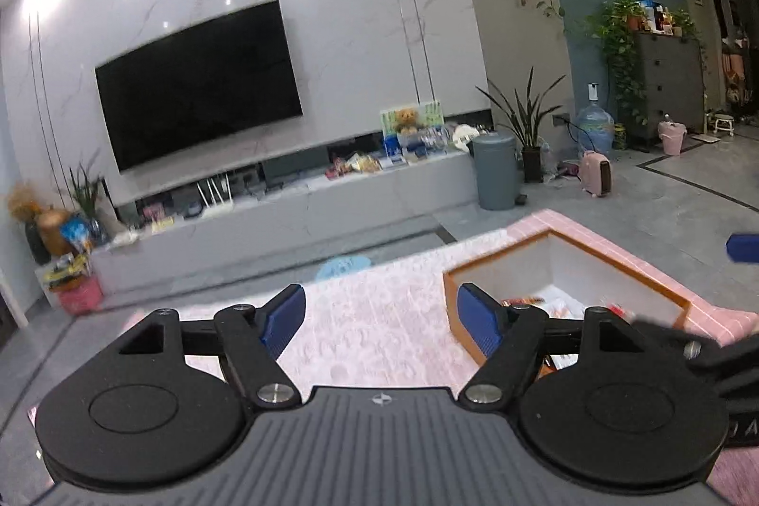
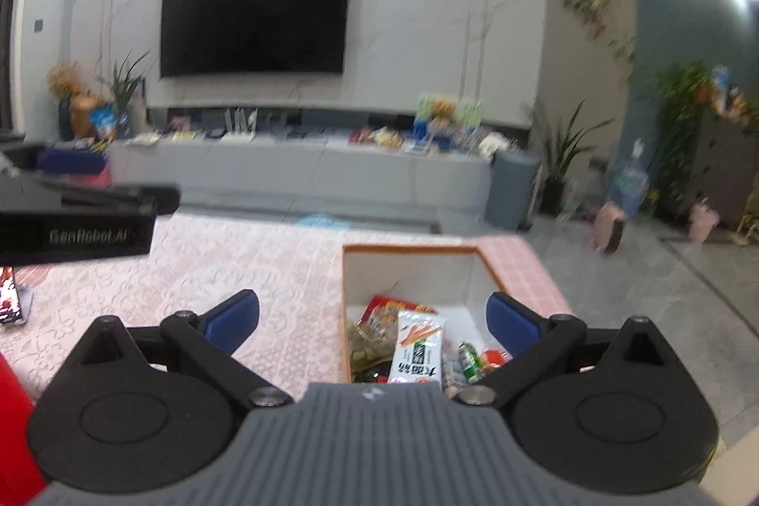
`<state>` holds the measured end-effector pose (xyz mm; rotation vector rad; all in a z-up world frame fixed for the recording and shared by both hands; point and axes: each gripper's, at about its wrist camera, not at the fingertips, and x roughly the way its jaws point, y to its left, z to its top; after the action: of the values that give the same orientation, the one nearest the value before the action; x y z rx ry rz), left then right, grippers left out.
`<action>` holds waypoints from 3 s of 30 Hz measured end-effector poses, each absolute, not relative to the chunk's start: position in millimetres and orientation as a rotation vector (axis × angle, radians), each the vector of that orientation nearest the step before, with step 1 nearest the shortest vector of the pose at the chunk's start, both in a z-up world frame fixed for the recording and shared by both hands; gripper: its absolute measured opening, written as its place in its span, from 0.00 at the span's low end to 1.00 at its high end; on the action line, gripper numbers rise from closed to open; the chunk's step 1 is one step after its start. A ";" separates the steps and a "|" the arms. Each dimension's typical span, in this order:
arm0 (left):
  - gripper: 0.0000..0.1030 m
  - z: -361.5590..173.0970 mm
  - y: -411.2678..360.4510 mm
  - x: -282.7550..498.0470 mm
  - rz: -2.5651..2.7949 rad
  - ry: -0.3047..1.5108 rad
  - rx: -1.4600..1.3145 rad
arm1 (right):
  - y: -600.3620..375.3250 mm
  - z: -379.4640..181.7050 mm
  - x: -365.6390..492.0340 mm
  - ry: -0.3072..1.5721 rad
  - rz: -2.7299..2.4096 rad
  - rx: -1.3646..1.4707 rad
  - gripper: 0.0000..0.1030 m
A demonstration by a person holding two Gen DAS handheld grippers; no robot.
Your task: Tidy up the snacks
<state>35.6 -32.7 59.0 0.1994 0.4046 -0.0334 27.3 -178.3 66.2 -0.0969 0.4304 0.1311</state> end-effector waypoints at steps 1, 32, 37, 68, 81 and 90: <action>0.84 56.5 -28.8 34.5 -0.038 0.416 0.185 | -177.0 65.1 20.5 0.412 0.117 -0.092 0.97; 0.90 -22.5 21.5 31.5 -0.059 0.685 -0.003 | -149.7 -3.2 13.2 0.501 0.004 -0.094 0.97; 0.90 -21.5 22.6 33.7 -0.048 0.694 -0.009 | -151.2 -4.4 14.4 0.526 -0.003 -0.081 0.97; 0.90 -16.1 23.2 33.9 -0.030 0.698 -0.002 | -146.8 -3.4 16.0 0.546 0.007 -0.099 0.97; 0.90 -15.1 26.1 34.9 -0.016 0.701 -0.005 | -142.6 -3.5 13.7 0.554 0.014 -0.105 0.97; 0.90 -14.4 27.1 33.8 -0.019 0.697 -0.013 | -142.1 -3.6 13.1 0.553 0.016 -0.106 0.97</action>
<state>33.8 27.1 -14.4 -0.0132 0.6966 -0.0185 13.1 -142.1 -3.6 -0.1063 0.5525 0.0156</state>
